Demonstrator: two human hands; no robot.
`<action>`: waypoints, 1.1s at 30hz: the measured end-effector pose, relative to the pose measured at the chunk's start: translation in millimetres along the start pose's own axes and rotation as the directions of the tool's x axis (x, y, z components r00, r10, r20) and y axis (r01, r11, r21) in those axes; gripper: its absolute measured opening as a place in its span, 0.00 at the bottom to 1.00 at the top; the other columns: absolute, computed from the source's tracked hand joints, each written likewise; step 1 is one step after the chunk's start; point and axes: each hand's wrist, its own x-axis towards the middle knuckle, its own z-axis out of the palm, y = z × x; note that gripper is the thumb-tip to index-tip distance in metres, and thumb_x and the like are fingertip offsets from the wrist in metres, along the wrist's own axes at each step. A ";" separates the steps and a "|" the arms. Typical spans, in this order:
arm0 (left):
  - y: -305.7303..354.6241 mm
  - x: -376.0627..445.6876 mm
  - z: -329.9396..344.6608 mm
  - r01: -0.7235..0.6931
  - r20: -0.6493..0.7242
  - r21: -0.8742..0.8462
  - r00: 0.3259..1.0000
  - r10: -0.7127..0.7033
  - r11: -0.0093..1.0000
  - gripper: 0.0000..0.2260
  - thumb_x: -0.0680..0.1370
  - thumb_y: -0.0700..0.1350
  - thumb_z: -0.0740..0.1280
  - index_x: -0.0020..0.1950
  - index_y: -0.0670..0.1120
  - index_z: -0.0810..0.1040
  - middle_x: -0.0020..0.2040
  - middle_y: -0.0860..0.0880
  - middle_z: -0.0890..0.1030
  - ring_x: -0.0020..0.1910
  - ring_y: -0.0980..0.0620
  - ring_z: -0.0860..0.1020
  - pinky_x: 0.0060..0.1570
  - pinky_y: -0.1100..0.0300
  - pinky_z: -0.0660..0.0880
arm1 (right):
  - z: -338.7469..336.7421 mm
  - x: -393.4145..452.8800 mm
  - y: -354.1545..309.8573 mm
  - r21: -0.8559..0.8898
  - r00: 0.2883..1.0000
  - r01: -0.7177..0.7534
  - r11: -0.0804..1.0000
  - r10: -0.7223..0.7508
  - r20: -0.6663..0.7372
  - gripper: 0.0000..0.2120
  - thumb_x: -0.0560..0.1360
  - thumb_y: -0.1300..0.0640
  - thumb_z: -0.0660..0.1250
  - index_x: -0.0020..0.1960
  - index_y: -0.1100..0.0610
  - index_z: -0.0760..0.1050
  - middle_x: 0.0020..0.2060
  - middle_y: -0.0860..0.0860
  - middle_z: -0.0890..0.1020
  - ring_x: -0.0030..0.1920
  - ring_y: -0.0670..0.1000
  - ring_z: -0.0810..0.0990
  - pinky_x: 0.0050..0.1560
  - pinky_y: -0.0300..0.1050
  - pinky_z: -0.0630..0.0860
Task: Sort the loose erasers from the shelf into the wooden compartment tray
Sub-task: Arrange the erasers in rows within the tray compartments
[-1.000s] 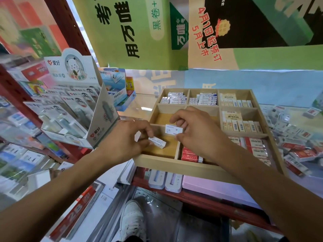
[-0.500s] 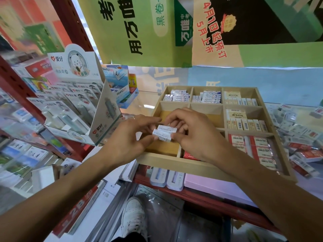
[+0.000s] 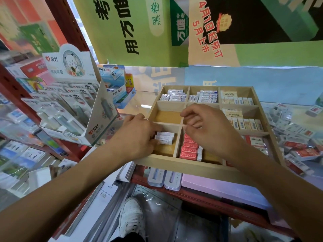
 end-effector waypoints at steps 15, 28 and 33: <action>21.7 4.8 7.9 0.177 -0.077 -0.222 0.977 -0.199 0.959 0.08 0.72 0.53 0.73 0.46 0.54 0.75 0.44 0.54 0.82 0.45 0.52 0.80 0.45 0.53 0.79 | -16.3 -12.2 7.9 -0.160 0.997 0.079 0.984 -0.075 0.031 0.10 0.73 0.62 0.69 0.53 0.53 0.79 0.47 0.46 0.78 0.46 0.42 0.77 0.48 0.38 0.76; 57.1 -1.7 -22.9 -0.026 -0.183 -0.438 0.981 -0.061 0.898 0.08 0.73 0.40 0.71 0.45 0.54 0.81 0.39 0.60 0.79 0.39 0.64 0.76 0.38 0.77 0.67 | -61.8 -64.0 -1.5 -0.210 0.994 0.105 0.972 -0.097 0.049 0.07 0.73 0.61 0.68 0.50 0.53 0.81 0.41 0.43 0.81 0.43 0.41 0.77 0.44 0.37 0.76; 119.2 18.6 -29.5 -0.194 -0.179 -0.572 0.978 0.110 0.797 0.10 0.74 0.41 0.70 0.44 0.58 0.80 0.40 0.59 0.82 0.42 0.62 0.78 0.44 0.70 0.72 | -105.5 -104.4 16.7 -0.263 0.999 -0.044 0.964 0.039 -0.021 0.07 0.73 0.61 0.69 0.49 0.52 0.81 0.40 0.46 0.82 0.40 0.42 0.79 0.43 0.32 0.75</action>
